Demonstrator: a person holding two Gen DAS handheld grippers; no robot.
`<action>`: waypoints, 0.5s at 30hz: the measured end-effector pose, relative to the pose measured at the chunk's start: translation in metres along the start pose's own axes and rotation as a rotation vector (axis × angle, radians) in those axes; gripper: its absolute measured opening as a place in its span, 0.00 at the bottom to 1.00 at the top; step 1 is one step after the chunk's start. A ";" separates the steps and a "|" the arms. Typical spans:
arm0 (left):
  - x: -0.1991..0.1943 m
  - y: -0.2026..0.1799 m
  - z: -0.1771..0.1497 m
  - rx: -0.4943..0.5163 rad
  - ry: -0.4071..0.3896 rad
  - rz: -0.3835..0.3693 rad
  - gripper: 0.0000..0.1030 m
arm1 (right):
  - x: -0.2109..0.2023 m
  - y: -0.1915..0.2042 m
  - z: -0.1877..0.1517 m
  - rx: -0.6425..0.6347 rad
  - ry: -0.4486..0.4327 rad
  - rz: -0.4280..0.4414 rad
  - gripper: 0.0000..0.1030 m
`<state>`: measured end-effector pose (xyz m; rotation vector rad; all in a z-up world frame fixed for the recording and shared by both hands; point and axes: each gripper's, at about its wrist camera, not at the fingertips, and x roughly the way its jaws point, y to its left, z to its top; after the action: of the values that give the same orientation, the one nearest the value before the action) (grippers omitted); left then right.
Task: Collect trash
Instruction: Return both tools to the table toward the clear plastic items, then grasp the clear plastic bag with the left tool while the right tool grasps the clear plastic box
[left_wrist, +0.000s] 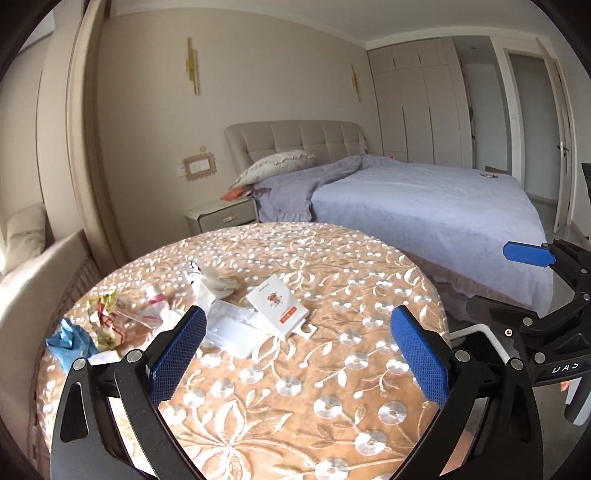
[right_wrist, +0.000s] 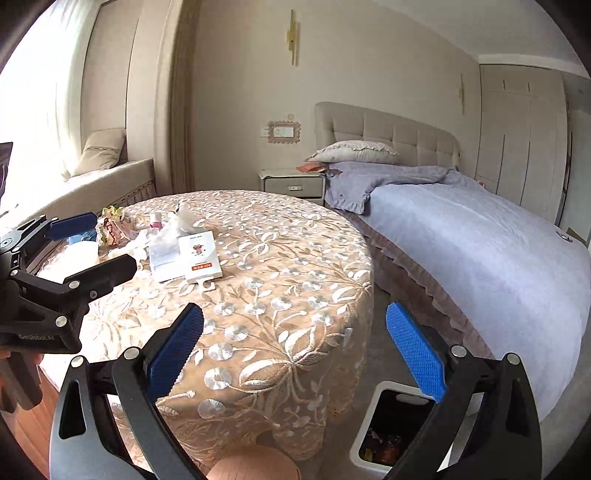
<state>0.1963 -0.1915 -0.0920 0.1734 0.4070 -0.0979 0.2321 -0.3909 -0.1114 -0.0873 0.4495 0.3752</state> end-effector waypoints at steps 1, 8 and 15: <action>0.000 0.011 -0.003 -0.012 0.007 0.025 0.95 | 0.005 0.009 0.003 -0.012 0.004 0.019 0.96; 0.002 0.081 -0.023 -0.065 0.051 0.185 0.95 | 0.040 0.064 0.018 -0.105 0.033 0.114 0.96; 0.013 0.136 -0.039 -0.104 0.101 0.271 0.95 | 0.087 0.113 0.030 -0.183 0.106 0.202 0.96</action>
<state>0.2106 -0.0512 -0.1128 0.1295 0.4844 0.1996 0.2751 -0.2515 -0.1227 -0.2414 0.5295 0.6118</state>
